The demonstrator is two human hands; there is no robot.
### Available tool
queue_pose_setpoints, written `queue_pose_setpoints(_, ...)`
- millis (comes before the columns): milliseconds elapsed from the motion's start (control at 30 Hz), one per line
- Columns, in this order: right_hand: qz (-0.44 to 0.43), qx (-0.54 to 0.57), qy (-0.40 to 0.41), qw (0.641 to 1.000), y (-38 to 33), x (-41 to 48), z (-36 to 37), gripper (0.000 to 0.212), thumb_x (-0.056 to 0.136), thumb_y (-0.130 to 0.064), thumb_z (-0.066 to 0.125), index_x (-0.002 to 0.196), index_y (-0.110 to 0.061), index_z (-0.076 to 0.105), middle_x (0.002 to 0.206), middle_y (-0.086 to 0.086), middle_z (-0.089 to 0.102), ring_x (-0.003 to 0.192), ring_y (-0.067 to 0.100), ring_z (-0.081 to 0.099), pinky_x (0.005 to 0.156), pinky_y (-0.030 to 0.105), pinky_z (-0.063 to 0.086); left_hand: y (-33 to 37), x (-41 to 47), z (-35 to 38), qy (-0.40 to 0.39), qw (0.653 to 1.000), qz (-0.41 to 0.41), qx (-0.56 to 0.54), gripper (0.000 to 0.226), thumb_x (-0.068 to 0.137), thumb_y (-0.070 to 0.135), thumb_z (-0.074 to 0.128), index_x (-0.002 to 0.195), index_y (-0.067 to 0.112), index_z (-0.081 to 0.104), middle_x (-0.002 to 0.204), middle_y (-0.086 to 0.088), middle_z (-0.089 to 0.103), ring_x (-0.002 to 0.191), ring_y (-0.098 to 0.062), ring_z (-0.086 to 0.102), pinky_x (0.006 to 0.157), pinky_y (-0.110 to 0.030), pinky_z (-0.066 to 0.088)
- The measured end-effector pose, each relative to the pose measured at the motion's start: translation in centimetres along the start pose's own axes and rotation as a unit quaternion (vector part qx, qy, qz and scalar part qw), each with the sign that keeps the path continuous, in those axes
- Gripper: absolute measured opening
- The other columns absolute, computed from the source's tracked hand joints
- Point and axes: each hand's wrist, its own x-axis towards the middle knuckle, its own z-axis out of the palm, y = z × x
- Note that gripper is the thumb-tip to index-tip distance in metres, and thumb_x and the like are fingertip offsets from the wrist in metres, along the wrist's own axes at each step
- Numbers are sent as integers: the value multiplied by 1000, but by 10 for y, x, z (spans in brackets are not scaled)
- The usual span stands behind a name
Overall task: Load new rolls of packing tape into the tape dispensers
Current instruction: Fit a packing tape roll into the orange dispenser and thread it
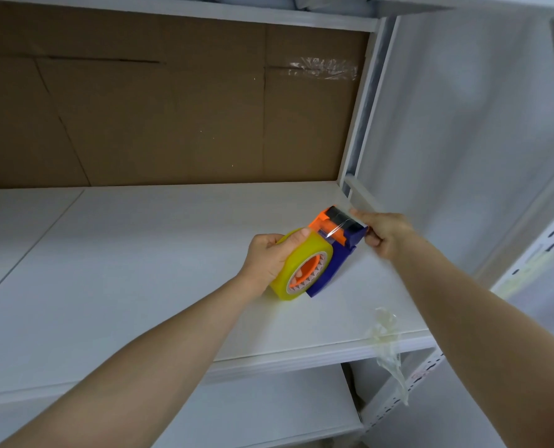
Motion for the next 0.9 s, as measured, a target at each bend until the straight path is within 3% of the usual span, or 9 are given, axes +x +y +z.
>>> queue_pose_setpoints(133,63,47,-23,997,16,-3,12,15,91,-5,52,77,-10,53,71,7,56,59,10,48,48,16,42,-2,0,-2,18,1000,-1,-20,24,87,37,61,79,15,67,68,5,71,61,-10,68,57,-20,55)
queue_pose_setpoints(233,118,115,-107,981,29,-9,21,15,90,-11,51,98,-9,63,93,13,69,86,26,63,85,35,52,-4,-1,-3,27,999,3,-35,25,87,36,62,78,14,68,65,5,71,59,-9,68,55,-19,55)
queue_pose_setpoints(267,122,123,-127,977,31,-12,23,18,91,-17,51,98,-11,66,94,13,71,90,29,64,89,42,52,-5,-1,-4,31,999,4,-38,25,87,36,62,77,14,67,63,6,71,58,-9,68,55,-19,55)
queue_pose_setpoints(433,118,165,-147,968,41,-15,33,21,93,-26,51,98,-13,67,91,14,74,90,32,66,75,47,56,-7,-2,-5,46,998,4,-38,24,88,34,61,75,15,66,58,9,69,55,-6,67,52,-17,53)
queue_pose_setpoints(533,99,118,-125,980,41,-13,31,14,94,-13,51,102,-10,62,74,13,72,79,27,65,54,38,58,-7,-3,-5,49,998,0,-44,24,87,34,62,75,13,67,59,7,70,55,-7,67,53,-17,54)
queue_pose_setpoints(600,81,101,-95,987,28,-13,23,16,97,-8,43,104,-8,57,78,13,67,74,22,61,48,30,57,-6,-3,-4,51,998,-4,-43,25,87,35,62,77,13,67,61,6,70,56,-8,67,53,-18,54)
queue_pose_setpoints(700,-13,45,-94,994,1,-11,18,22,98,-24,46,103,-7,57,102,11,64,87,23,62,69,34,55,-5,-3,-4,52,998,-6,-47,24,87,35,62,76,14,67,62,6,70,55,-7,67,52,-17,54)
queue_pose_setpoints(767,-53,-4,-118,992,-9,-16,24,21,95,-31,52,91,-11,59,103,8,65,92,24,63,84,39,53,-4,-3,-3,49,998,-4,-39,24,87,35,61,78,14,66,69,3,70,60,-10,67,55,-19,55)
queue_pose_setpoints(900,-83,-96,-117,985,-10,-25,38,18,92,-26,59,82,-11,56,88,11,65,74,20,61,81,38,52,-7,-3,-1,52,998,-2,-34,27,88,35,61,80,11,67,76,-4,70,68,-17,68,63,-25,57)
